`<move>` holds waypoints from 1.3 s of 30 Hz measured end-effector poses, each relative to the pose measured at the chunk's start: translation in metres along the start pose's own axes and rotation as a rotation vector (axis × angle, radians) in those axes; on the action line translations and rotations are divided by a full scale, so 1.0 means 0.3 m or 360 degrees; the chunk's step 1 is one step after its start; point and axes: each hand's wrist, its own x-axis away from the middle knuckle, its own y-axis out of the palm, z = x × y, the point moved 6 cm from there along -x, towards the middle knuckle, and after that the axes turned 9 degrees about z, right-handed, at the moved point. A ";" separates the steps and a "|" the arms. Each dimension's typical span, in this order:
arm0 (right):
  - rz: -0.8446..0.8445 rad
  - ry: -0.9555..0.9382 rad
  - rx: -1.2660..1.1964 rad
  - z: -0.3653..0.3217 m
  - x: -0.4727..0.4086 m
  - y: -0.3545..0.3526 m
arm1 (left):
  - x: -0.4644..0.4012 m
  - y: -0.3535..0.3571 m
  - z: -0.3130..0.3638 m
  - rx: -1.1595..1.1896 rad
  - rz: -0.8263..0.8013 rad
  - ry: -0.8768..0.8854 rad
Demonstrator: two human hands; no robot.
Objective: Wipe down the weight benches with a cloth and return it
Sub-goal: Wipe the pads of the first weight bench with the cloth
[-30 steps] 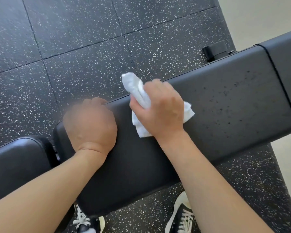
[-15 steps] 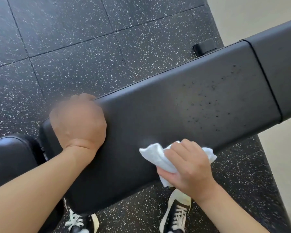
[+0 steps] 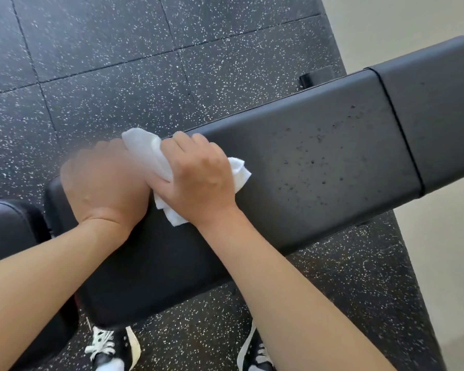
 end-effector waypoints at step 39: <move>0.0003 -0.0156 0.0104 0.256 0.223 -0.287 | 0.004 0.005 -0.003 0.0053 0.0044 0.0036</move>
